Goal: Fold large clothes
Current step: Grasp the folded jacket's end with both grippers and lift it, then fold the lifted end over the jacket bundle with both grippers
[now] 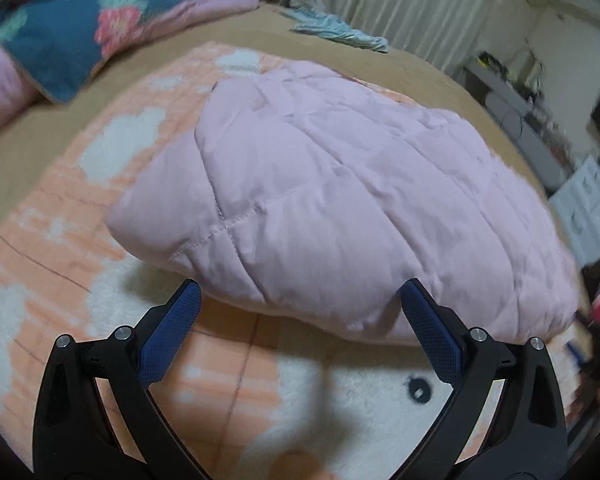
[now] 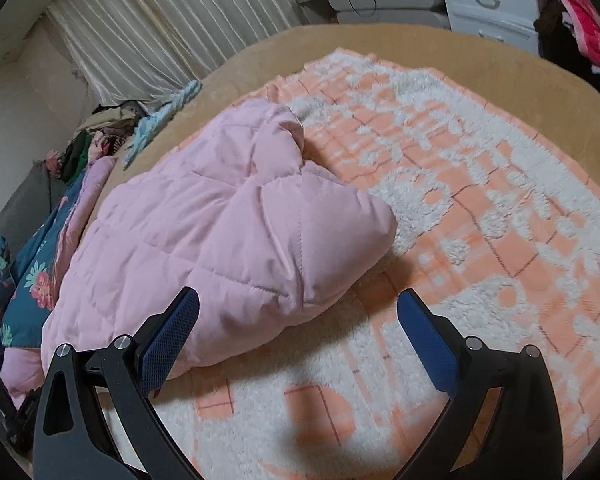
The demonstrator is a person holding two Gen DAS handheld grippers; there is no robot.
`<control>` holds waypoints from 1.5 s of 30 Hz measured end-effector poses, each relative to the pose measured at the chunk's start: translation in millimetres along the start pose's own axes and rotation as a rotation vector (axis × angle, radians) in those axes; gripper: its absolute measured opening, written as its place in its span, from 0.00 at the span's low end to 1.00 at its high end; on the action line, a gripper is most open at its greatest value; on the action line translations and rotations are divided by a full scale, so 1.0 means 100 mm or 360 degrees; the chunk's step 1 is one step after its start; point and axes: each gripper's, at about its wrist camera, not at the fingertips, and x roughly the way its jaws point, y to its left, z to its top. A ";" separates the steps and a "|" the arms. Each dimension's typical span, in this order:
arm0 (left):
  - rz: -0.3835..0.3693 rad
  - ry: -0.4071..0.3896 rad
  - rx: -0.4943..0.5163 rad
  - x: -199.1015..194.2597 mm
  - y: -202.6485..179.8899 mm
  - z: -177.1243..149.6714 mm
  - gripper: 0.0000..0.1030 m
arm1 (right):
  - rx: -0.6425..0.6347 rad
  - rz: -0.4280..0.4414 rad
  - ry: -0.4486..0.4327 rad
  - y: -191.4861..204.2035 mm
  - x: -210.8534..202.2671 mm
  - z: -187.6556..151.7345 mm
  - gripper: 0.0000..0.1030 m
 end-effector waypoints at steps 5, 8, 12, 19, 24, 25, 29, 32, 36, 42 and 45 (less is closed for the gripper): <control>-0.0181 0.0044 -0.0289 0.18 0.24 0.09 0.91 | 0.0015 0.0036 0.0061 0.00 0.25 0.04 0.96; -0.0289 0.0057 -0.0499 0.29 0.38 0.11 0.92 | 0.0043 0.0087 0.0080 0.00 0.37 0.06 0.96; -0.0360 0.0051 -0.0615 0.45 0.46 0.16 0.92 | 0.0077 0.0131 0.0081 0.00 0.50 0.11 0.96; -0.0426 -0.0021 -0.0655 0.64 0.47 0.20 0.92 | 0.0150 0.0209 0.0060 -0.04 0.72 0.18 0.96; -0.0419 -0.0081 -0.0578 0.65 0.43 0.22 0.92 | 0.0118 0.0214 0.0023 -0.02 0.77 0.20 0.96; -0.0414 -0.0086 -0.0568 0.67 0.42 0.23 0.92 | 0.0110 0.0214 0.0019 -0.02 0.77 0.21 0.96; -0.0368 -0.0096 -0.0524 0.65 0.36 0.26 0.91 | 0.0050 0.0243 -0.0002 0.02 0.76 0.22 0.85; -0.0330 -0.0130 -0.0454 0.61 0.29 0.31 0.82 | -0.0025 0.0280 -0.0038 0.11 0.70 0.21 0.67; -0.0249 -0.0182 -0.0306 0.50 0.13 0.39 0.65 | -0.0171 0.0260 -0.0108 0.26 0.60 0.22 0.51; -0.0180 -0.0227 -0.0129 0.33 -0.07 0.45 0.47 | -0.0367 0.0168 -0.0164 0.48 0.49 0.23 0.40; -0.0160 -0.0240 -0.0059 0.28 -0.15 0.47 0.42 | -0.0456 0.0134 -0.0195 0.59 0.43 0.24 0.37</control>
